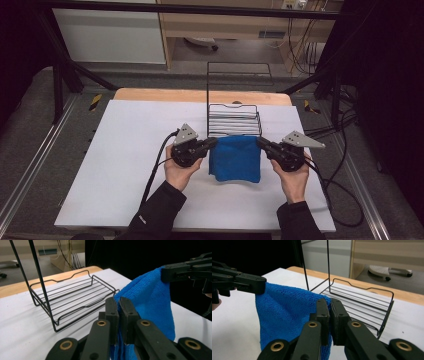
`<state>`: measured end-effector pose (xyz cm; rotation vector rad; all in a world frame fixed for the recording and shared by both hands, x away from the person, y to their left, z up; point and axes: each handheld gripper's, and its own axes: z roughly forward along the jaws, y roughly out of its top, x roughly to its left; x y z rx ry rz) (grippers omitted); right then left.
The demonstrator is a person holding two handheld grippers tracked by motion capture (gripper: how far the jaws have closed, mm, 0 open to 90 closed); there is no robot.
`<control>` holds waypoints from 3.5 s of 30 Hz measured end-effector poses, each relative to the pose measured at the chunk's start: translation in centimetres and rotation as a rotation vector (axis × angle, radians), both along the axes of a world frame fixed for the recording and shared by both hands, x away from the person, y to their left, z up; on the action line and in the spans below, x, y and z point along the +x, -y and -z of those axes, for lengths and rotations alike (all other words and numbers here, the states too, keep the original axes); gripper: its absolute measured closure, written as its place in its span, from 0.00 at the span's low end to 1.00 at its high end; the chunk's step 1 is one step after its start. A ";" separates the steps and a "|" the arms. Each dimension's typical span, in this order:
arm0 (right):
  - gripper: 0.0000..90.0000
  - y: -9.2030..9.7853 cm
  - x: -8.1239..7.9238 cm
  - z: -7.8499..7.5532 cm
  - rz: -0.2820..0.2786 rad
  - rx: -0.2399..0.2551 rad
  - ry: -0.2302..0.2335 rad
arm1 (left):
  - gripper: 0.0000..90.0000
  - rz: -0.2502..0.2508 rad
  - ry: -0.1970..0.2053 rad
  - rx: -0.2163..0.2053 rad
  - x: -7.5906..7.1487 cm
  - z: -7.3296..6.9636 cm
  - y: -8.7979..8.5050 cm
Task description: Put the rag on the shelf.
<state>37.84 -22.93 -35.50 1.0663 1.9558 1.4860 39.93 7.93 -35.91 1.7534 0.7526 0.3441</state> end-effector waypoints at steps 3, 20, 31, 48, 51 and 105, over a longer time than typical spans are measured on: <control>0.96 0.0 -0.2 -0.7 0.006 0.005 0.027 | 0.95 -0.003 0.016 -0.008 -0.1 -0.5 0.0; 0.96 -0.2 -0.8 -3.8 0.028 0.037 0.144 | 0.95 -0.020 0.095 -0.070 0.3 -3.9 -0.2; 0.96 -0.4 -0.7 -5.7 0.057 0.073 0.219 | 0.95 -0.024 0.144 -0.101 0.6 -6.1 -0.1; 0.97 -0.5 -0.3 -9.3 0.077 0.089 0.297 | 0.95 -0.031 0.211 -0.135 1.5 -9.6 0.1; 0.97 -0.5 -0.2 -9.8 0.078 0.084 0.308 | 0.95 -0.033 0.221 -0.147 1.6 -10.4 0.1; 0.97 -1.7 5.7 -20.3 0.135 0.066 0.457 | 0.95 -0.094 0.309 -0.248 7.6 -20.9 0.2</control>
